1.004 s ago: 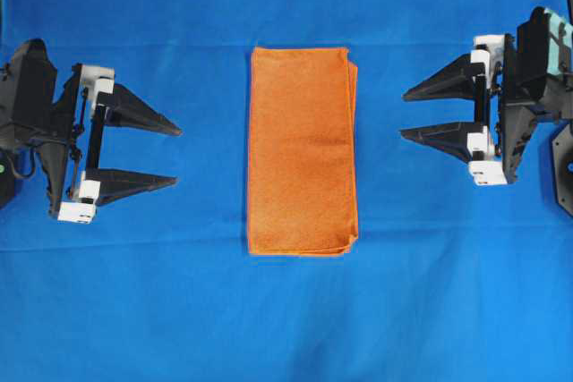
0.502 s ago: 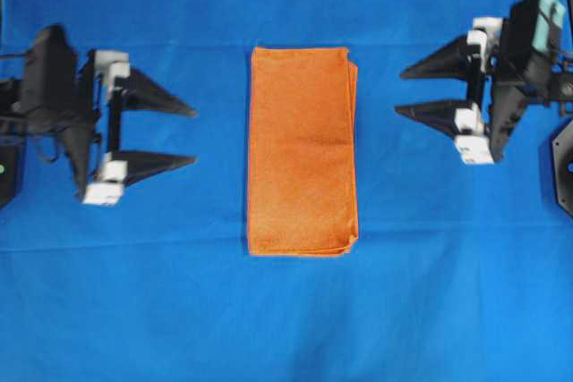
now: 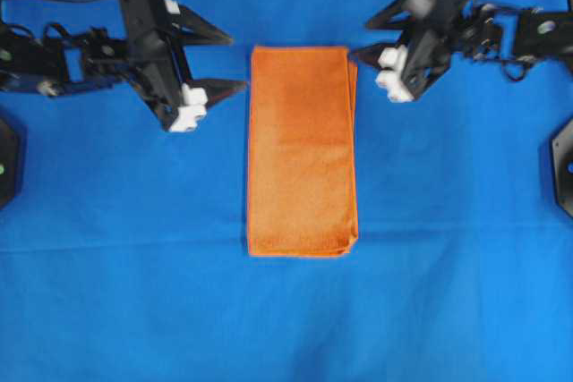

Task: Fold the orange towel.
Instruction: 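Grasp the strip's far corners with both grippers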

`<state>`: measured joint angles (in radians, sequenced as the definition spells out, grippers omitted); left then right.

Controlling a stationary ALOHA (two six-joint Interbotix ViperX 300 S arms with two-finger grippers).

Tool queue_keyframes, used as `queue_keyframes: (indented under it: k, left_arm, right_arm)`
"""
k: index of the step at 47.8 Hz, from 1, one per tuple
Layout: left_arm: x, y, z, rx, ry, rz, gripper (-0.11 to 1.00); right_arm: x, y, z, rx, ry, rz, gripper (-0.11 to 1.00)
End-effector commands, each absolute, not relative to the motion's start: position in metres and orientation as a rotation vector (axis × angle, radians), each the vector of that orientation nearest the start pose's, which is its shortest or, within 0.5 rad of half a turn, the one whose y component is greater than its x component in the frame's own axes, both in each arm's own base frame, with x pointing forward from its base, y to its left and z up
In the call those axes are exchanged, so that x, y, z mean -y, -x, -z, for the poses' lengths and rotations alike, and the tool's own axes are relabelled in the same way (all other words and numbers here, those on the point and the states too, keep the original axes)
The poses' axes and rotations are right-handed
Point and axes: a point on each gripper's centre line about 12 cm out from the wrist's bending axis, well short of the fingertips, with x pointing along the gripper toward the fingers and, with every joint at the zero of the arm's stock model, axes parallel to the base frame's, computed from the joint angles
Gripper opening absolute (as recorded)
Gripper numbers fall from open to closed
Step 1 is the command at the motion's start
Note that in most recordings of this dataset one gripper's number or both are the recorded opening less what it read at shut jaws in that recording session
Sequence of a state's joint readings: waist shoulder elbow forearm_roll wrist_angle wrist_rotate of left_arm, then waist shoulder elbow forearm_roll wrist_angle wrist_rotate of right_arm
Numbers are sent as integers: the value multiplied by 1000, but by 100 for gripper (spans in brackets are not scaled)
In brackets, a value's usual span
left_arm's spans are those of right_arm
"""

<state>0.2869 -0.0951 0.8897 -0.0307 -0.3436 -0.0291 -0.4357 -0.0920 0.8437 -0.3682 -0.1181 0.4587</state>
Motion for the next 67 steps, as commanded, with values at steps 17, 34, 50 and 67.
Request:
queue_keyframes:
  k: [17, 34, 50, 67]
  left_arm:
    - [-152, -363, -96, -540, 159, -410, 83]
    - [-161, -370, -71, -589, 173, -422, 67]
    - [-148, -374, -69, -603, 159, -388, 2]
    - [-145, -374, -75, -593, 155, -380, 2]
  right_arm:
    - [163, -337, -99, -727, -320, 451, 62]
    - [155, -329, -90, -755, -360, 462, 59]
    - [149, -332, -91, -760, -323, 429, 2]
    - [150, -334, -95, -747, -320, 428, 2]
